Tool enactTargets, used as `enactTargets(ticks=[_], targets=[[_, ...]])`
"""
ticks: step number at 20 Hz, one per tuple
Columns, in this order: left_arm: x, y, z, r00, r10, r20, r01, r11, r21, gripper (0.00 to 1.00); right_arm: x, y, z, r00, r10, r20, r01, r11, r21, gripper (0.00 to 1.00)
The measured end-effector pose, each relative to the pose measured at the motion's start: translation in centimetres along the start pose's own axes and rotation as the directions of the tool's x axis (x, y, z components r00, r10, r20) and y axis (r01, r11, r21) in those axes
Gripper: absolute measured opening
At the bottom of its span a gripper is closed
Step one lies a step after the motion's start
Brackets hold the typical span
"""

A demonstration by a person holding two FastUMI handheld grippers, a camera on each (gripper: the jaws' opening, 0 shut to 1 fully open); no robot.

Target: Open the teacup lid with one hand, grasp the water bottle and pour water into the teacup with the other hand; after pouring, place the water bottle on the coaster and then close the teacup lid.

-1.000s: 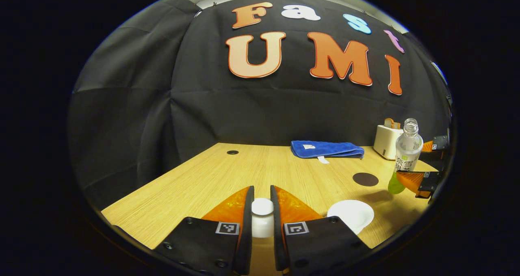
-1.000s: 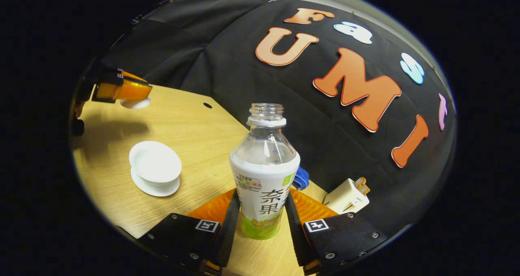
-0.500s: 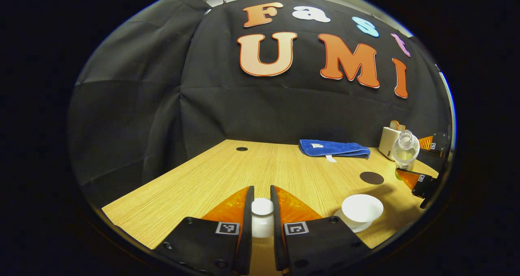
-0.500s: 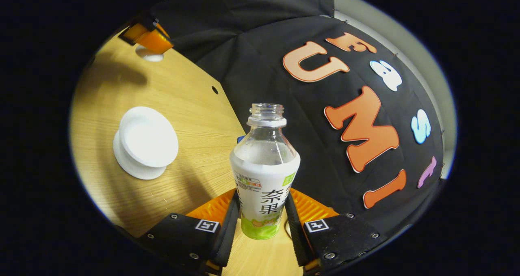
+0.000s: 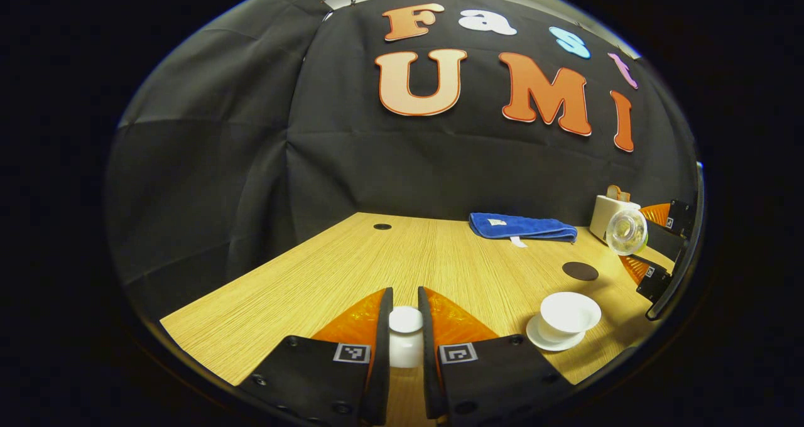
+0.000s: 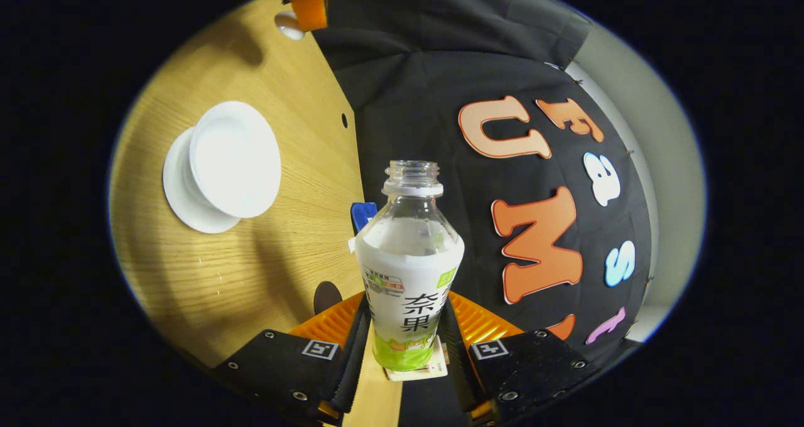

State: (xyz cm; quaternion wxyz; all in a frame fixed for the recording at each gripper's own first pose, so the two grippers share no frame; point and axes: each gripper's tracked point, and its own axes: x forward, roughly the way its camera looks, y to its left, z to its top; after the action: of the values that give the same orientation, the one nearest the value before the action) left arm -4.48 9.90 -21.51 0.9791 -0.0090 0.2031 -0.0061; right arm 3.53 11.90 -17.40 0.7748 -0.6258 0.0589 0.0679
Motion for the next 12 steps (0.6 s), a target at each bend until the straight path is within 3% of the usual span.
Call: enactTargets(ticks=[5,9,12], targets=[[-0.3,0.6,-0.8,1.000,0.007,-0.011,-0.007,1.000,0.000,0.23,0.0,0.0,1.1,0.998,-0.034,0.048,0.041,0.987,-0.157,0.62],[-0.7,1.3,-1.0,1.000,0.024,-0.014,-0.024,1.000,0.012,0.26,-0.1,-0.8,1.7,0.993,-0.077,0.092,0.100,0.954,-0.282,0.62],[-0.9,1.6,-1.0,1.000,0.027,-0.013,-0.027,1.000,0.013,0.26,-0.2,-0.8,2.0,0.991,-0.068,0.112,0.100,0.944,-0.314,0.62]])
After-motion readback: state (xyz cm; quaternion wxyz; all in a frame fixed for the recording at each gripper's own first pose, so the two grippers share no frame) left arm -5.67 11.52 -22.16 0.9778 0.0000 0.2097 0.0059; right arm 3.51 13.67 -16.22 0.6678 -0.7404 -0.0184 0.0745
